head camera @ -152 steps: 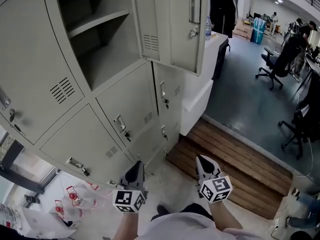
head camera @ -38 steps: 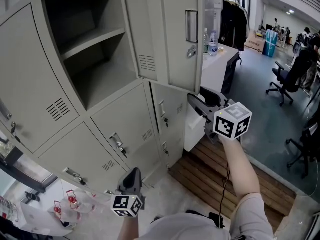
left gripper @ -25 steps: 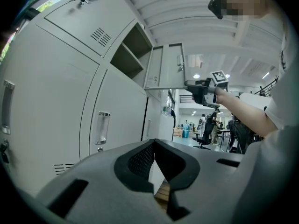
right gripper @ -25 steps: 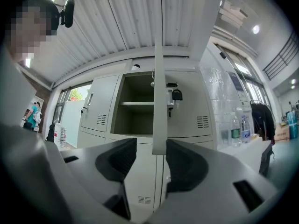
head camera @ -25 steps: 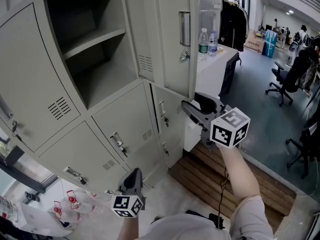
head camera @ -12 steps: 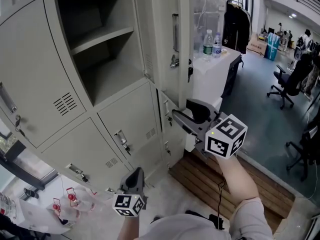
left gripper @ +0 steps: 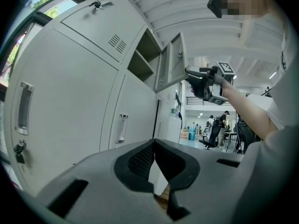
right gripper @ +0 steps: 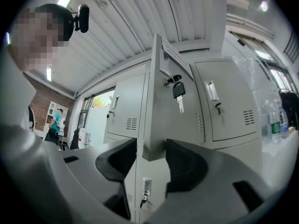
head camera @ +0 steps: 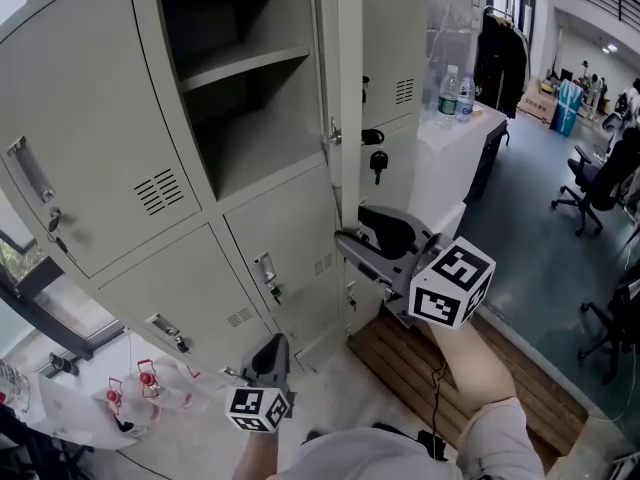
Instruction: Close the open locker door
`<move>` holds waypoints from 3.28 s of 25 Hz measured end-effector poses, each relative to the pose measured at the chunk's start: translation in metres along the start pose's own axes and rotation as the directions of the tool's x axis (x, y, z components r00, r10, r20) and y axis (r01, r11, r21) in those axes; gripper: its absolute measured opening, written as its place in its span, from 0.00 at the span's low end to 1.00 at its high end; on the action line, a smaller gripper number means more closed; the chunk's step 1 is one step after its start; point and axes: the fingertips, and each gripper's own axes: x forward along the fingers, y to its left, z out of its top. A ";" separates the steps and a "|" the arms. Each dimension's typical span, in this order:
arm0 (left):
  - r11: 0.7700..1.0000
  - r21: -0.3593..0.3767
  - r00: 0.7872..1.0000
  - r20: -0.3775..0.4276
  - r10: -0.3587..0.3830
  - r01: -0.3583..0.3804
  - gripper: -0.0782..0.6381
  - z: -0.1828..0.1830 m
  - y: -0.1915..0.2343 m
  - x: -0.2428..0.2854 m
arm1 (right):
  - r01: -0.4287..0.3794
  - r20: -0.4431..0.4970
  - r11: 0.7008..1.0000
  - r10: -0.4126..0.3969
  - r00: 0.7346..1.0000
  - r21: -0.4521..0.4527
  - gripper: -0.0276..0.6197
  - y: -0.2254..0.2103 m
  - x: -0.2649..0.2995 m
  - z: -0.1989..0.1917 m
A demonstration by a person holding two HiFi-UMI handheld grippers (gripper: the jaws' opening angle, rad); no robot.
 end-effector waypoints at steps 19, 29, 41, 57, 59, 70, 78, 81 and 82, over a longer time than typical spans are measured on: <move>0.988 -0.005 0.988 0.030 0.154 -0.154 0.12 0.011 0.077 -0.040 | -0.131 0.020 0.991 0.131 0.991 0.005 0.33 0.035 0.096 -0.001; 0.977 -0.008 0.977 0.040 0.211 -0.211 0.12 0.016 0.121 -0.058 | -0.113 0.007 0.993 0.113 0.994 0.023 0.33 0.031 0.148 -0.009; 0.976 0.014 0.976 0.041 0.215 -0.216 0.12 0.021 0.148 -0.057 | -0.055 -0.029 0.998 0.056 0.998 0.034 0.33 0.009 0.196 -0.018; 0.974 0.015 0.973 0.054 0.226 -0.227 0.12 0.022 0.146 -0.062 | -0.028 -0.048 0.998 0.030 0.998 0.058 0.33 0.003 0.198 -0.028; 0.974 0.017 0.973 0.057 0.225 -0.226 0.12 0.023 0.143 -0.061 | -0.015 -0.051 0.998 0.018 0.999 0.061 0.33 0.001 0.191 -0.032; 0.984 0.032 0.983 0.064 0.171 -0.173 0.12 0.024 0.100 -0.043 | 0.139 -0.057 0.990 -0.138 0.989 0.008 0.07 -0.027 0.119 -0.052; 0.986 0.091 0.989 0.067 0.132 -0.137 0.12 0.029 0.053 -0.029 | 0.272 -0.076 0.962 -0.271 0.960 0.005 0.07 -0.041 0.046 -0.085; 0.986 0.108 0.990 0.076 0.122 -0.130 0.12 0.031 0.038 -0.026 | 0.322 -0.098 0.947 -0.321 0.942 -0.003 0.07 -0.038 0.016 -0.109; 0.986 0.109 0.990 0.079 0.119 -0.128 0.12 0.031 0.033 -0.024 | 0.341 -0.103 0.940 -0.340 0.935 -0.010 0.07 -0.037 0.007 -0.117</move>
